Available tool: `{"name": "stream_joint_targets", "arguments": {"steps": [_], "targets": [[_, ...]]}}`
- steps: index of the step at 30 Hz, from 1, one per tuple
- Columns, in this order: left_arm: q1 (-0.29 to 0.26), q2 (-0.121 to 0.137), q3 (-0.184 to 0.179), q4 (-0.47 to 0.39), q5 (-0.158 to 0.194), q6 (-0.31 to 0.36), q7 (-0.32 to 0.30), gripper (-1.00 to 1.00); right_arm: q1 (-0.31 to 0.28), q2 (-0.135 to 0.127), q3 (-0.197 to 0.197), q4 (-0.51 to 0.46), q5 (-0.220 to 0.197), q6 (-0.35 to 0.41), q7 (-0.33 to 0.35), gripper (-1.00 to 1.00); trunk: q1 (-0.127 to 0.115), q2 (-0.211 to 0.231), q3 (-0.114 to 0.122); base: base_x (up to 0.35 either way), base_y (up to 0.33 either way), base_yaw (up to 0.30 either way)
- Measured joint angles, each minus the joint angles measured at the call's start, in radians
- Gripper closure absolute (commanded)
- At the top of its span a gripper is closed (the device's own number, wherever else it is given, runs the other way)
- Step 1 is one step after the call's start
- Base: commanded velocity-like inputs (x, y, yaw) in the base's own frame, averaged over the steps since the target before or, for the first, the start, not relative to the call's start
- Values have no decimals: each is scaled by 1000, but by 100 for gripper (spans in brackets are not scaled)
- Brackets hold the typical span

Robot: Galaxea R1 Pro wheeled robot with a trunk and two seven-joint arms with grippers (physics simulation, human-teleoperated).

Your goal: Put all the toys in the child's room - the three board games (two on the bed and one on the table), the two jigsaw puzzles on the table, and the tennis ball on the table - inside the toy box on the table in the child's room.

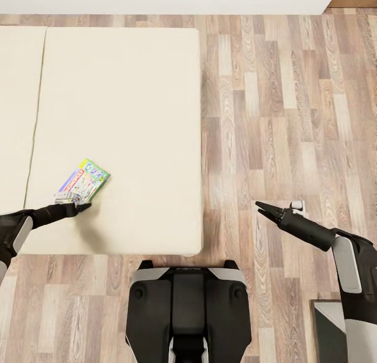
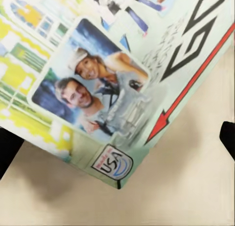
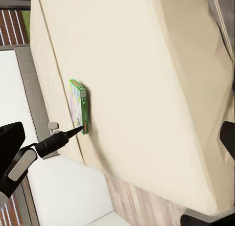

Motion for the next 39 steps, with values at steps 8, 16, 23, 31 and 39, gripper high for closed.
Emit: {"name": "stream_joint_targets", "arguments": {"steps": [8, 16, 23, 31, 39], "targets": [[0, 0, 0, -7, 1, 1, 0, -100, 0, 0, 0, 0, 0, 0, 0, -100, 0, 0, 0, 0, -61, 0], [-34, 34, -5, -43, -12, 34, 33, -100, 10, 7, -2, 1, 2, 0, -13, -100, 0, 0, 0, 0, -2, 0], [-37, 40, -1, -67, -15, 5, 30, -100, 8, 0, 0, 0, 2, -1, -18, -100, 0, 0, 0, 0, 0, 0], [-33, 44, -3, -68, -17, -20, 30, -100, 8, -3, 1, 0, 3, -1, -21, -100, 0, 0, 0, 0, 0, 0], [-33, 48, -1, -68, -18, -21, 29, -100, 7, -4, 1, 0, 3, -1, -21, -100, 0, 0, 0, 0, 0, 0]]}}
